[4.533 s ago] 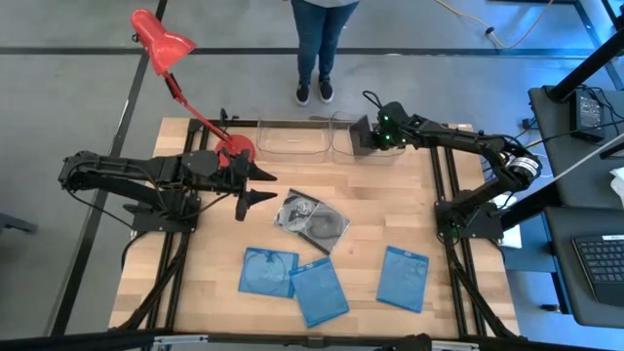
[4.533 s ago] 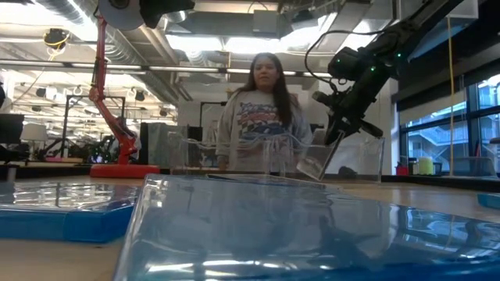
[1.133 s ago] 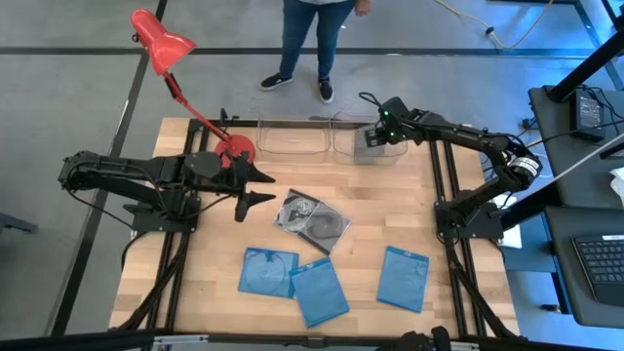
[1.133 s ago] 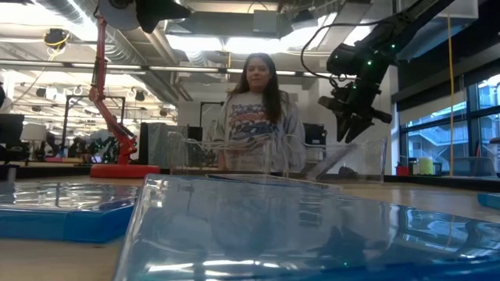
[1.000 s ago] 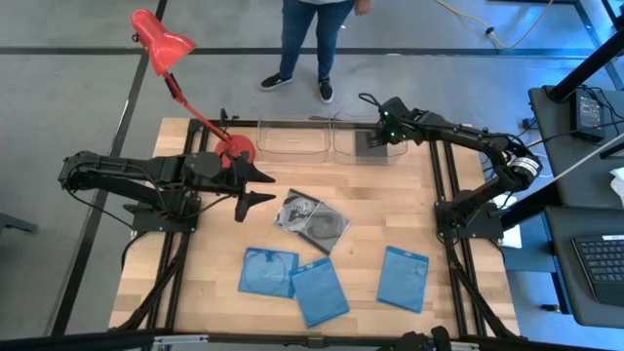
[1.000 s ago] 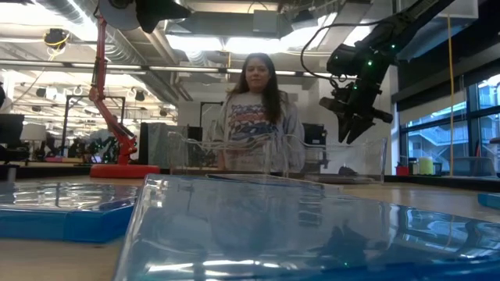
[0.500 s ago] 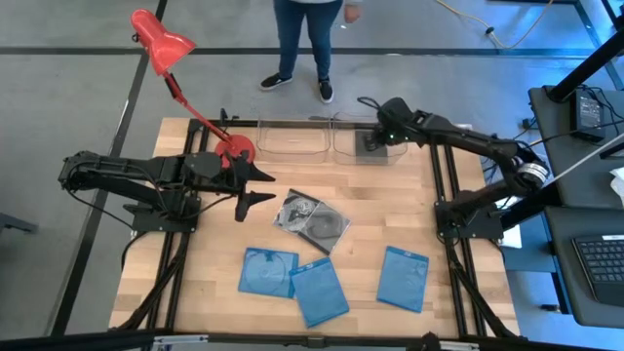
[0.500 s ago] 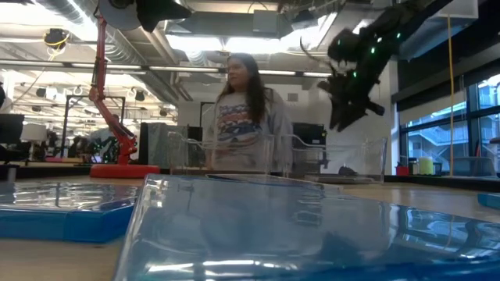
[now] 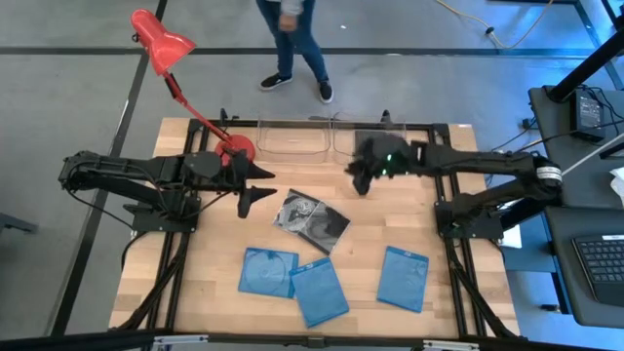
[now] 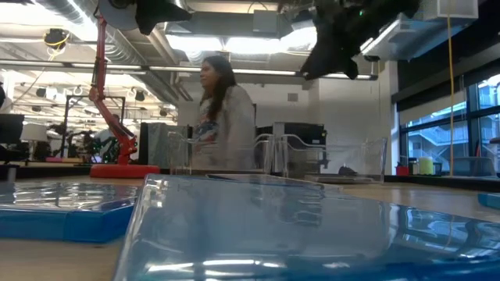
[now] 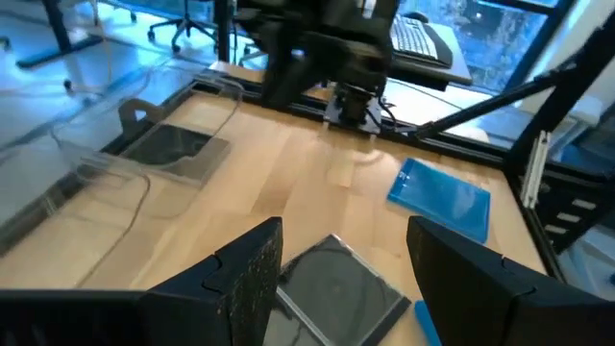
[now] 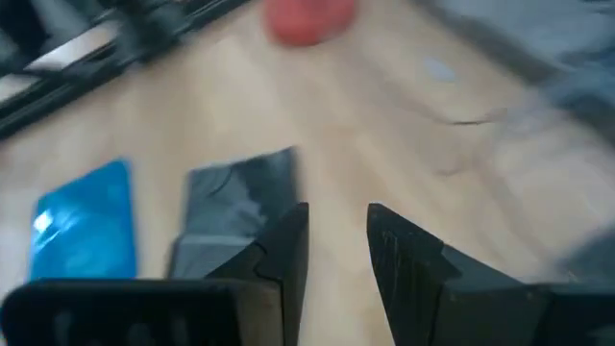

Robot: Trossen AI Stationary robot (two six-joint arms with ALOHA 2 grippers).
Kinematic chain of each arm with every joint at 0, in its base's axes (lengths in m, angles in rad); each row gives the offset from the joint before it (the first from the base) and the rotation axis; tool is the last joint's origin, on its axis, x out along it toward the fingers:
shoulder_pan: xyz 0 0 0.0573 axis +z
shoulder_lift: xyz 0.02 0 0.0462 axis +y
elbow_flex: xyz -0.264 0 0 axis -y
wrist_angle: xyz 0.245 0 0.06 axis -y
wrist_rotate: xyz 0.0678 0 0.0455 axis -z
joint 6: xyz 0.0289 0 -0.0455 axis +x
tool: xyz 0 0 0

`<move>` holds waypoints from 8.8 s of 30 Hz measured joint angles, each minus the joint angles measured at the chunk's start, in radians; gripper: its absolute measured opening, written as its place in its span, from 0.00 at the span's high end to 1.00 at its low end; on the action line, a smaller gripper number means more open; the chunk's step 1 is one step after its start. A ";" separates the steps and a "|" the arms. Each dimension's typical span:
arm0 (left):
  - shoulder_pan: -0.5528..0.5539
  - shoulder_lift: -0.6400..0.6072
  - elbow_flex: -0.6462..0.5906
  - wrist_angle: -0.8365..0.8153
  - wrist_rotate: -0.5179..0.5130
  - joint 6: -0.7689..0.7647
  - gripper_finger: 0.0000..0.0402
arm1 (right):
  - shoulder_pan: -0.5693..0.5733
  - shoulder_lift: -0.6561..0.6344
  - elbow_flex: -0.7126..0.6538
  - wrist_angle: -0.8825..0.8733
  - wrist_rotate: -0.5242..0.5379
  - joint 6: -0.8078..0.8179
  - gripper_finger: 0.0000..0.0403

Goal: Pick & place jewel cases by type
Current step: Put the center blue cd case into the left transparent bin

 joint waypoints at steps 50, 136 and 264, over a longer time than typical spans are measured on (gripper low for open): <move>-0.659 0.826 0.033 0.511 -0.234 -1.542 0.52 | 0.559 0.155 -0.002 -0.009 -0.015 0.597 0.72; -0.659 1.236 0.463 0.273 -0.474 -1.778 0.57 | 0.687 0.625 0.002 0.299 -0.112 0.762 0.72; 0.364 1.015 0.459 -0.106 -0.676 -2.053 0.94 | 0.283 0.060 -0.001 -0.182 0.201 0.244 0.72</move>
